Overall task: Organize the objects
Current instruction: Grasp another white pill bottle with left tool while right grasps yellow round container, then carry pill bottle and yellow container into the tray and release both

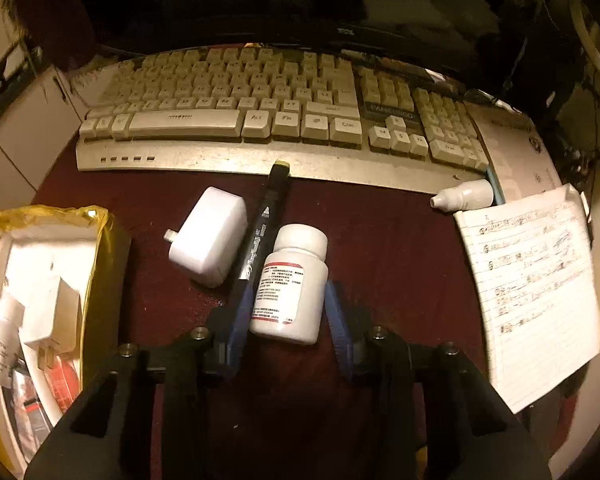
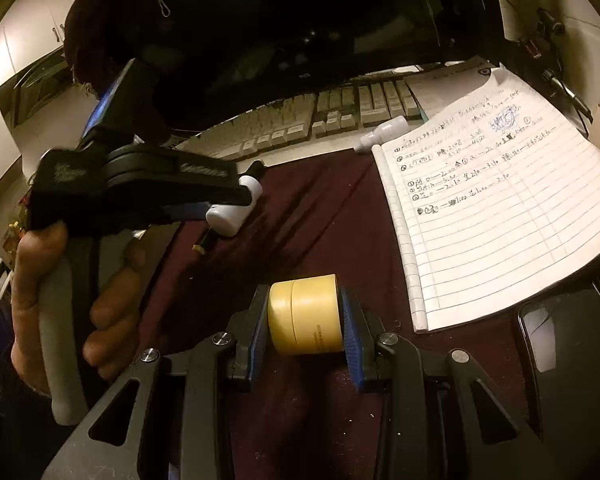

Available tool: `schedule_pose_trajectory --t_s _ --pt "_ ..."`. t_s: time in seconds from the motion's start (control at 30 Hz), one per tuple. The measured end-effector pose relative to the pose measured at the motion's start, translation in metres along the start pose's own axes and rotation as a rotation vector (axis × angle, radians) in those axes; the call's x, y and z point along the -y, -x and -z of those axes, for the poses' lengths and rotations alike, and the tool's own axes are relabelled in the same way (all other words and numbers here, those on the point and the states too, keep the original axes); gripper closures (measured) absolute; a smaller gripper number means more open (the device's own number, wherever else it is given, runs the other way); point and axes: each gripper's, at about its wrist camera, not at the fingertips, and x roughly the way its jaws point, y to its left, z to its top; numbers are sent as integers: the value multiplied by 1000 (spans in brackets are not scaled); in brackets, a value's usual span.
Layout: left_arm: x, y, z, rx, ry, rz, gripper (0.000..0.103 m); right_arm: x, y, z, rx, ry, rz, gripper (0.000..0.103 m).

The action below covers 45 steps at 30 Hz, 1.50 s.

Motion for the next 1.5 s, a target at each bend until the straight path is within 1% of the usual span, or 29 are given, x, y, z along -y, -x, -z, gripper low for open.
schedule_pose_trajectory --t_s 0.07,0.1,0.17,0.23,0.27,0.33,0.4,0.47,0.5,0.57,0.63,0.7,0.73,0.8,0.87,0.93,0.97,1.03,1.13,1.23,1.33,1.5 --pt "4 2 4 4 -26 -13 68 -1 0 0 -2 0 4 73" --pt "3 5 9 -4 -25 -4 68 1 2 0 -4 -3 3 73" --pt "-4 10 15 -22 -16 26 68 2 3 0 -16 -13 -6 73" --pt "-11 17 24 -33 8 75 68 6 5 0 -26 -35 -20 73" --pt "-13 17 26 -36 17 84 68 7 5 0 -33 -44 -29 73" --pt "-12 13 25 -29 10 85 67 8 6 2 -45 -49 -44 73" --pt "-7 4 23 -43 -3 76 70 7 6 0 -45 -41 -37 73" --pt "-6 3 25 -36 -2 67 70 5 7 0 -47 -41 -30 73" --pt "-7 7 27 -27 10 70 70 4 6 -1 -49 -43 -28 73" --pt "-13 17 33 -10 32 107 70 4 8 -1 -56 -47 -18 73" --pt "-25 34 44 8 70 152 70 4 9 -3 -59 -50 -32 73" --pt "-43 56 57 23 123 212 70 1 12 -4 -50 -55 -39 73" --pt "-49 62 61 28 139 227 70 -2 15 -4 -41 -52 -45 73" --pt "-73 82 79 37 190 254 70 -11 16 -8 -42 -40 -73 73" --pt "-98 96 91 37 251 260 70 -28 18 -11 -47 -12 -121 73" --pt "-121 108 104 58 305 246 70 -45 18 -11 -49 22 -174 73" --pt "-136 116 111 74 335 230 70 -60 17 -11 -56 52 -220 73" --pt "-158 126 120 94 378 207 70 -85 12 -12 -79 89 -285 73" --pt "-193 136 132 115 442 143 70 -119 2 -14 -108 145 -351 73" --pt "-220 136 141 117 488 107 70 -145 -14 -19 -132 189 -375 73" --pt "-236 131 147 113 524 73 70 -167 -31 -23 -148 223 -383 73" --pt "-254 116 154 68 554 53 70 -194 -51 -23 -151 274 -344 73"
